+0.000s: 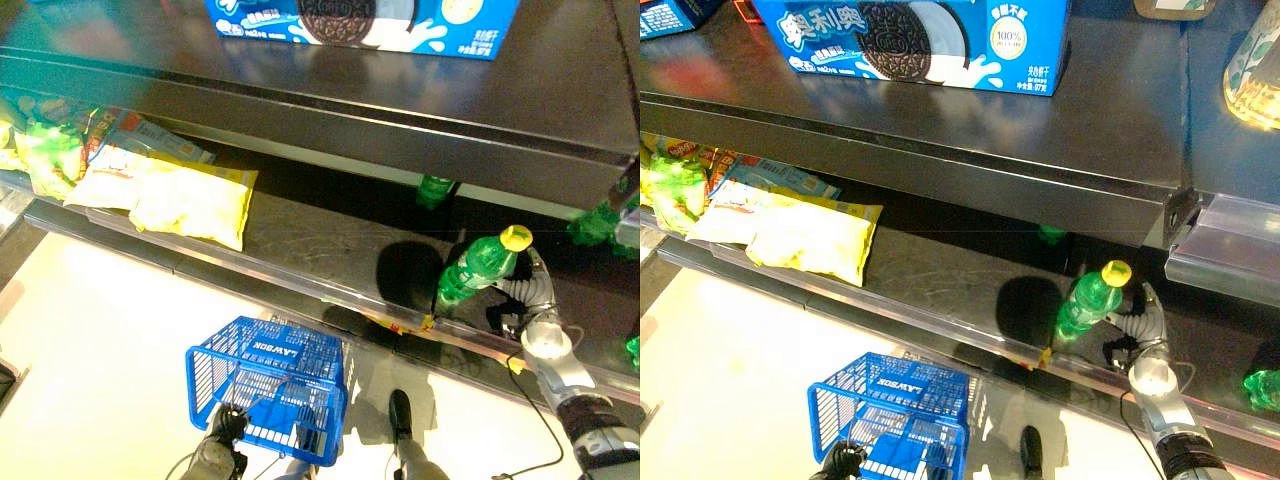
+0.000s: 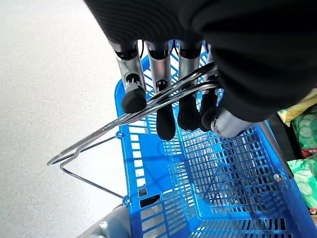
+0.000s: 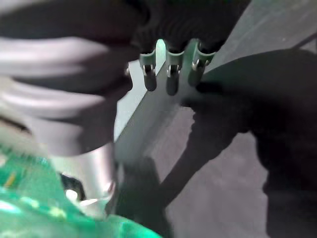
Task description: Pick up the snacks into the basket
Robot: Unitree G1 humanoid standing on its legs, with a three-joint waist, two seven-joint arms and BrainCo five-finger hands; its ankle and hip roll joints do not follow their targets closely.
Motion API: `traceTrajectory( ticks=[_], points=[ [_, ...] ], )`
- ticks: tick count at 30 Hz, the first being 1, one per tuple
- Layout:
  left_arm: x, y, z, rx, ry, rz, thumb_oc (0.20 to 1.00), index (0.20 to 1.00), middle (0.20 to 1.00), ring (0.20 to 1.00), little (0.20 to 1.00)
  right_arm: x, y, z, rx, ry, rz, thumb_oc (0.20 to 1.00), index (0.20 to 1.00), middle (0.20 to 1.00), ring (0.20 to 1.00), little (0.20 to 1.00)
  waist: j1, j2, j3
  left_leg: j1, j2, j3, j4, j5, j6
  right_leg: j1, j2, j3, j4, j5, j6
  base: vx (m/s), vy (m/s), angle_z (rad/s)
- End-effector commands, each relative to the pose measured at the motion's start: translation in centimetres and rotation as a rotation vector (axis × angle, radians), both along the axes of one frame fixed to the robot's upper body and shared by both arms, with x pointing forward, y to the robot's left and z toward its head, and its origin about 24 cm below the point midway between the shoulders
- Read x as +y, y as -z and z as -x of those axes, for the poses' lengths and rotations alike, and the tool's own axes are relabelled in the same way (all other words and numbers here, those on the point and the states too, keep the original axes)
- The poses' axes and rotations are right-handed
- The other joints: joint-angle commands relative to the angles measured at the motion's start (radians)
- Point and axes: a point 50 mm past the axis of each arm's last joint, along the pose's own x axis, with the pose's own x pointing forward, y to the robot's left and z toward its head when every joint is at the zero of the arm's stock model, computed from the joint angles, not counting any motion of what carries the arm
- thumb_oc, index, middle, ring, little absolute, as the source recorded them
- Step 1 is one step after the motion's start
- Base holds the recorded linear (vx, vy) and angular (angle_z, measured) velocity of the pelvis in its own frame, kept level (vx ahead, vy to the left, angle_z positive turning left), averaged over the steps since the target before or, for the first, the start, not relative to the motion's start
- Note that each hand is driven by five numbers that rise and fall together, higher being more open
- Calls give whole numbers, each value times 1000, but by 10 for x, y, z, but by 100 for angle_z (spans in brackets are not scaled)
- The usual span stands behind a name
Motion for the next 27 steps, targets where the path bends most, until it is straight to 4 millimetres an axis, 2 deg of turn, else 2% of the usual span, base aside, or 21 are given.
traceTrajectory(
  ticks=[1,2,3,4,6,10,14,20,27],
  points=[
    [19,-1,2,26,-10,-101,200,200,200,200,200,48,75,26,316,-172,-99,1000,1000,1000,1000,1000,25,-37,37,-60,-6,-44,28,-5,-13,-44,-74,27,66,-31,104,-4,-59,5],
    [23,-2,2,25,-23,-107,200,200,200,200,200,48,81,35,337,-179,-106,1000,1000,1000,1000,1000,22,-50,41,-61,-2,-44,31,-5,-13,-44,-70,26,69,-34,103,-3,-45,2],
    [23,-2,2,25,-23,-107,200,200,200,200,200,48,81,36,337,-178,-106,1000,1000,1000,1000,1000,23,-50,40,-61,-2,-44,31,-5,-13,-44,-70,27,70,-34,103,0,-50,4],
    [25,-3,2,20,-31,-113,200,200,200,200,200,47,87,45,356,-175,-117,1000,1000,1000,1000,1000,18,-60,41,-59,2,-46,30,-4,-14,-44,-66,27,72,-38,102,1,-20,7],
    [27,-4,2,17,-43,-114,200,200,200,200,200,43,90,52,367,-166,-116,1000,1000,1000,1000,1000,17,-68,42,-56,6,-45,27,-4,-15,-42,-64,26,74,-41,102,-1,-20,8],
    [30,-4,3,13,-57,-114,200,200,200,200,200,37,90,60,370,-158,-111,1000,1000,1000,1000,1000,14,-77,42,-49,9,-44,25,-4,-16,-38,-61,29,78,-47,101,0,-3,1],
    [35,-3,7,21,-77,-111,200,200,200,200,200,23,85,68,363,-128,-90,1000,1000,1000,1000,1000,10,-86,35,-38,12,-43,19,-6,-17,-30,-57,30,77,-50,100,0,0,0],
    [35,-3,8,25,-70,-104,200,200,200,200,200,16,78,69,339,-121,-84,1000,1000,1000,1000,1000,8,-89,26,-32,11,-41,18,-10,-17,-27,-57,34,81,-54,100,0,0,0],
    [31,-1,9,35,-61,-95,200,200,200,200,200,28,78,58,324,-160,-110,1000,1000,1000,1000,1000,15,-84,21,-30,8,-46,17,-11,-15,-24,-56,32,79,-53,100,0,0,0]
  ],
)
